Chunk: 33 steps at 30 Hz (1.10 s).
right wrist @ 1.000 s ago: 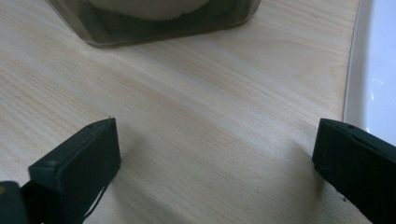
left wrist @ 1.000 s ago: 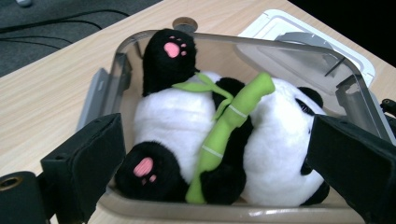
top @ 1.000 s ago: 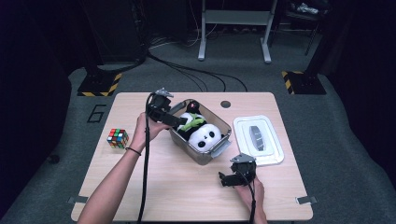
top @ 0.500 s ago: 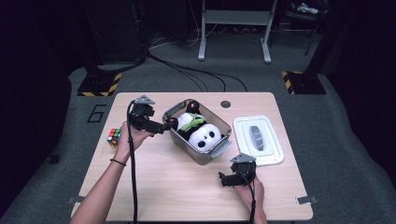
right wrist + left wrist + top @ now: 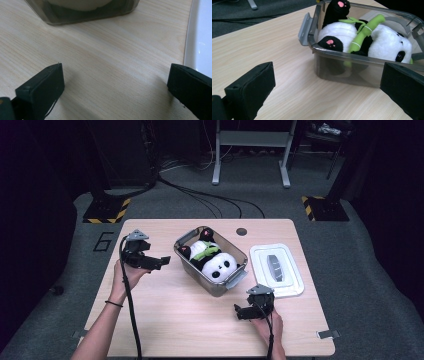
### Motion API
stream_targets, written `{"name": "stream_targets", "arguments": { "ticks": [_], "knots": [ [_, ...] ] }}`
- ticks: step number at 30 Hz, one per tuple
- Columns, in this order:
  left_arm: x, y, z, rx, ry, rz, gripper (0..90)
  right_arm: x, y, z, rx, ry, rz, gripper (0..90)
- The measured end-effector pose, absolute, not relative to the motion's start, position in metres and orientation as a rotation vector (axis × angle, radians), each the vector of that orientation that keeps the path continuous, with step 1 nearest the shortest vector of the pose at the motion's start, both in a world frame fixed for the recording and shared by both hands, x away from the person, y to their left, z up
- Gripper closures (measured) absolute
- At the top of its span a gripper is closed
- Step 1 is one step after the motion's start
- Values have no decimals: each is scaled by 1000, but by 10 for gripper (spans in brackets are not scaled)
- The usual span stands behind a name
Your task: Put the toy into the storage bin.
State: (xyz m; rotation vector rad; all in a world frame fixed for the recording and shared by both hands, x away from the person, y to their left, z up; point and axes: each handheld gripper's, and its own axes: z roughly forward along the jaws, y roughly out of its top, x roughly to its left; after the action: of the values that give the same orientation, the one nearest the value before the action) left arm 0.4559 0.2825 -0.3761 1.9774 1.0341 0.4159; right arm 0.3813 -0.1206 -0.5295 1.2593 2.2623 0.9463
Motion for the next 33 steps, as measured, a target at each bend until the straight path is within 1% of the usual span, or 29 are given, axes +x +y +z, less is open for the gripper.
{"name": "stream_targets", "arguments": {
  "ticks": [9,16,25,33],
  "knots": [
    [447,310,-385,1929,1076,488,0,381,-121,-529,1260,2262,945,3],
    [448,335,-399,1889,1142,515,0,381,-121,-529,1260,2261,946,3],
    [458,369,-430,1834,1275,535,0,381,-120,-529,1265,2262,945,3],
    [471,388,-459,1810,1399,569,0,381,-120,-529,1265,2262,944,3]
  ]
}}
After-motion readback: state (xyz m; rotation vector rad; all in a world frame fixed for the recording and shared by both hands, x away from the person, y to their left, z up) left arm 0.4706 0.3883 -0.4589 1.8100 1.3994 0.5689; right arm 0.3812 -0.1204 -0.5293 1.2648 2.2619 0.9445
